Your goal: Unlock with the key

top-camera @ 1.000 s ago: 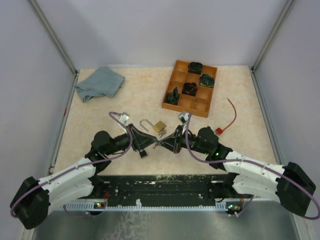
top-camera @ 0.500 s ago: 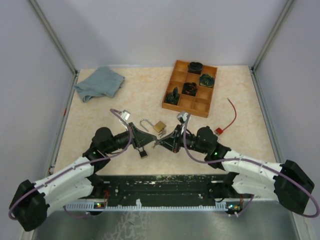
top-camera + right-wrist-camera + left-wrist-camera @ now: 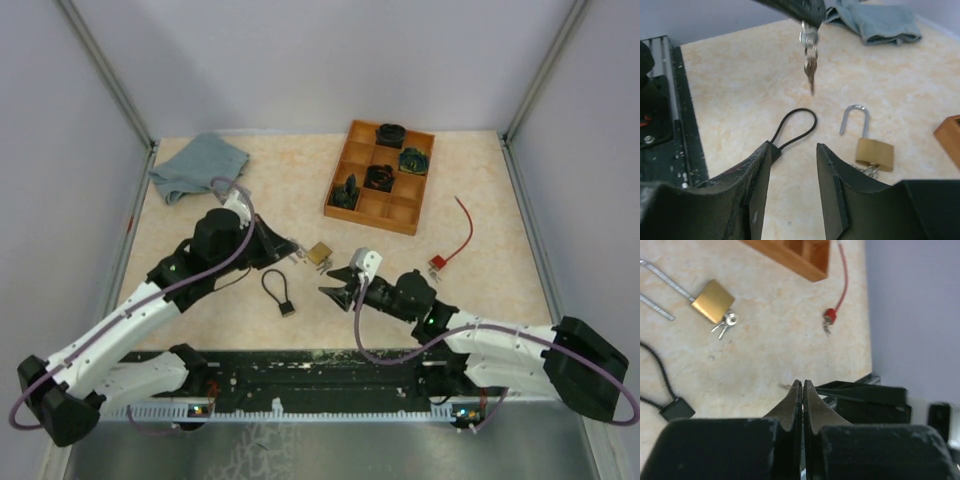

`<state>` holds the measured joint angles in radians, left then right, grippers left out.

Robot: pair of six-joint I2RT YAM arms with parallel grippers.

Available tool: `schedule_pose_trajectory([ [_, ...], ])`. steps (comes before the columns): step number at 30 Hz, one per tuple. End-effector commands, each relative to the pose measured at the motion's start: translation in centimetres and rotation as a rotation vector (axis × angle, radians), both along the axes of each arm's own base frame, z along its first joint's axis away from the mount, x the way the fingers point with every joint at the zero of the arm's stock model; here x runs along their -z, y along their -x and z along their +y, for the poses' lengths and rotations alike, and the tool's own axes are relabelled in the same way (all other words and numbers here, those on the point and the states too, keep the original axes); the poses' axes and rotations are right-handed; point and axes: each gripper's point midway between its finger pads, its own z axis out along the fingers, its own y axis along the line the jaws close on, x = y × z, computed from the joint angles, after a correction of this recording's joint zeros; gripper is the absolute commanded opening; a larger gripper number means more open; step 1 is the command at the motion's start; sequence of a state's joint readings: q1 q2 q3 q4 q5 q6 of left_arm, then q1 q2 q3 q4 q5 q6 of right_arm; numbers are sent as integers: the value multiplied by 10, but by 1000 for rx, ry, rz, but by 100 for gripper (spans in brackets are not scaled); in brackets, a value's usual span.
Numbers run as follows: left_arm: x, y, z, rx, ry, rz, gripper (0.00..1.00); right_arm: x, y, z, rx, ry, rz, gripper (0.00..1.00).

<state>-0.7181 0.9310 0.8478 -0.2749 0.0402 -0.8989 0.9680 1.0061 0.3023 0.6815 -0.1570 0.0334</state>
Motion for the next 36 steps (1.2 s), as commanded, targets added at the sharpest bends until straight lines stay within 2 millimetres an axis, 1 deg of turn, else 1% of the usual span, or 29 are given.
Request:
schedule_pose_trajectory([
  [1,45,4,26,-140,-204,249,0,-66,-12,-7,71,-136,-332,42],
  [4,51,3,28,-184,-240,314,0,-76,-14,-4,80,-180,-406,43],
  [7,55,3,28,-222,-242,370,0,-79,-15,4,81,-207,-471,43],
  [8,55,3,28,-228,-242,377,0,-76,-16,8,79,-212,-478,43],
  [11,55,2,30,-258,-230,390,0,-80,-13,17,71,-247,-525,43],
  [14,56,3,31,-278,-214,400,0,-76,-9,29,48,-240,-565,43],
  [17,57,3,30,-277,-207,412,0,-70,-9,42,45,-204,-583,43],
  [20,58,4,26,-265,-199,424,0,-64,-14,51,64,-168,-596,42],
  [24,61,7,22,-251,-184,442,0,-57,-18,58,85,-130,-616,39],
  [27,62,7,21,-247,-176,442,0,-48,-20,66,74,-92,-603,35],
  [31,60,6,21,-252,-169,436,0,-35,-20,73,67,-41,-606,33],
  [36,59,7,21,-248,-162,432,0,-21,-21,79,64,15,-603,33],
])
